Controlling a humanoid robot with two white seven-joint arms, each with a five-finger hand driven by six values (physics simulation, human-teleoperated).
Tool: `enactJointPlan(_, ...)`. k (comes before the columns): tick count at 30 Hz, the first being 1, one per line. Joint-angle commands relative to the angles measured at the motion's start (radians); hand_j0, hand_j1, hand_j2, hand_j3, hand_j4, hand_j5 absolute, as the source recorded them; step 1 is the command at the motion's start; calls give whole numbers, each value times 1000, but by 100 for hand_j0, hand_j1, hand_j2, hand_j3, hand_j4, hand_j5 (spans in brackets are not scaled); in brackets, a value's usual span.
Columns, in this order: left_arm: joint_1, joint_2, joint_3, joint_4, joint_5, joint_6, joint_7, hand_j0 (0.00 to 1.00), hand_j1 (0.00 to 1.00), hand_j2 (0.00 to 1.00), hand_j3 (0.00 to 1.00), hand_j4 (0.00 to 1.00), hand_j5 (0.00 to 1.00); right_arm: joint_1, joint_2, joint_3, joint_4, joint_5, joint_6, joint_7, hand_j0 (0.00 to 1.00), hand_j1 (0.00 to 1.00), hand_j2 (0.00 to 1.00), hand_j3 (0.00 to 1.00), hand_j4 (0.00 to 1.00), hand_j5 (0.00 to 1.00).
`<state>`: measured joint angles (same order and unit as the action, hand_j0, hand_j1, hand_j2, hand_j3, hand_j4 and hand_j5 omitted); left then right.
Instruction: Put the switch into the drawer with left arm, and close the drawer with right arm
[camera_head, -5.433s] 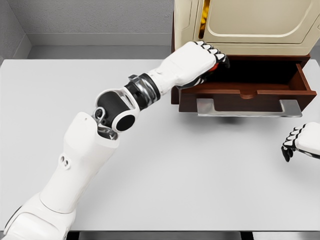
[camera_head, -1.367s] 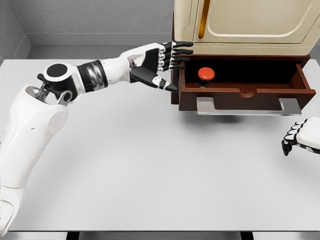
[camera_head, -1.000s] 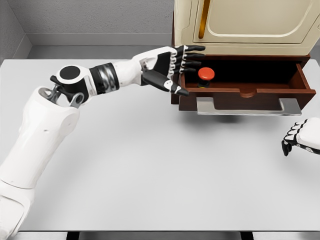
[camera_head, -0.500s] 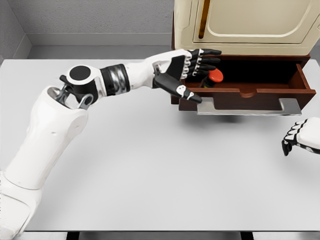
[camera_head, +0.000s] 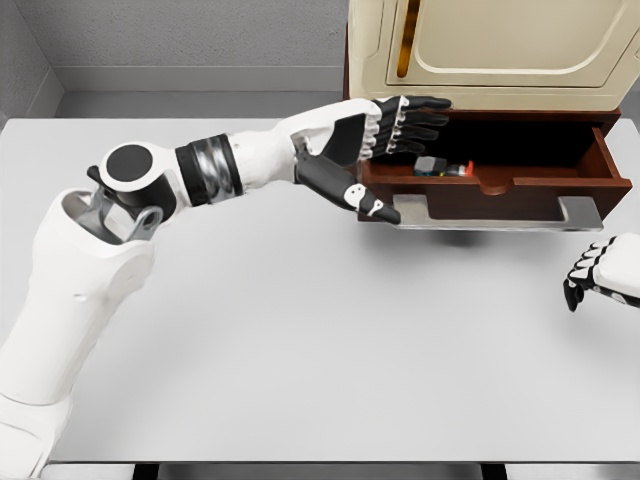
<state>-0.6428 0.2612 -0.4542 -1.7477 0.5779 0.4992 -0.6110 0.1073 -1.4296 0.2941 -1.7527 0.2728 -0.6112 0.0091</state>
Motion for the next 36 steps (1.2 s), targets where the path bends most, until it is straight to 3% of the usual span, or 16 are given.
enactJointPlan(1, 0, 92, 58, -53, 89, -10, 0, 100, 100, 100, 100, 100, 100, 0, -2, -1, -2, -18, 0, 2, 32, 32, 32, 32, 32, 32)
enactJointPlan(4, 2, 173, 80, -55, 160, -33, 0, 100, 100, 100, 100, 100, 100, -1, 0, -1, -5, -20, 0, 2, 32, 32, 32, 32, 32, 32)
enactJointPlan(8, 84, 242, 213, -55, 162, -70, 0, 100, 100, 100, 100, 100, 100, -1, 5, 0, -4, -32, 0, 0, 32, 32, 32, 32, 32, 32)
enactJointPlan(10, 187, 280, 299, -55, 155, -93, 0, 100, 100, 100, 100, 100, 100, -3, 9, -1, -1, -55, 0, 0, 32, 32, 32, 32, 32, 32)
enactJointPlan(11, 259, 293, 362, -55, 155, -142, 0, 100, 100, 100, 100, 100, 100, -3, 11, -1, -1, -58, 0, -1, 32, 32, 32, 32, 32, 32)
enactJointPlan(13, 339, 326, 437, -55, 151, -267, 0, 100, 100, 100, 100, 100, 100, -3, 12, -1, -1, -67, 0, -3, 32, 32, 32, 32, 32, 32)
enactJointPlan(14, 382, 328, 453, -55, 139, -339, 0, 100, 100, 100, 100, 100, 100, -6, 11, -1, -1, -73, 0, -4, 32, 32, 32, 32, 32, 32)
enactJointPlan(15, 449, 328, 483, -55, 96, -418, 0, 100, 100, 100, 100, 100, 100, -9, 3, -3, -1, -78, 0, -8, 32, 32, 32, 32, 32, 32)
enactJointPlan(17, 528, 319, 497, -49, -13, -479, 0, 100, 100, 100, 100, 100, 100, -11, -11, -4, -1, -107, 0, -8, 32, 32, 32, 32, 32, 32)
enactJointPlan(20, 652, 316, 503, -42, -30, -602, 0, 100, 100, 100, 100, 100, 100, -12, -34, -6, -1, -142, 0, -8, 32, 32, 32, 32, 32, 32)
enactJointPlan(21, 663, 316, 511, -38, -30, -659, 0, 100, 100, 100, 100, 100, 100, -12, -40, -7, -1, -145, 0, -8, 32, 32, 32, 32, 32, 32)
enactJointPlan(27, 678, 268, 574, -6, -30, -665, 0, 100, 100, 100, 100, 100, 100, -20, -41, -24, -2, -170, 0, -8, 32, 32, 32, 32, 32, 32)
enactJointPlan(36, 690, 265, 575, -7, -30, -665, 0, 100, 100, 100, 100, 100, 100, -34, -32, -27, -11, -193, 0, -8, 32, 32, 32, 32, 32, 32)
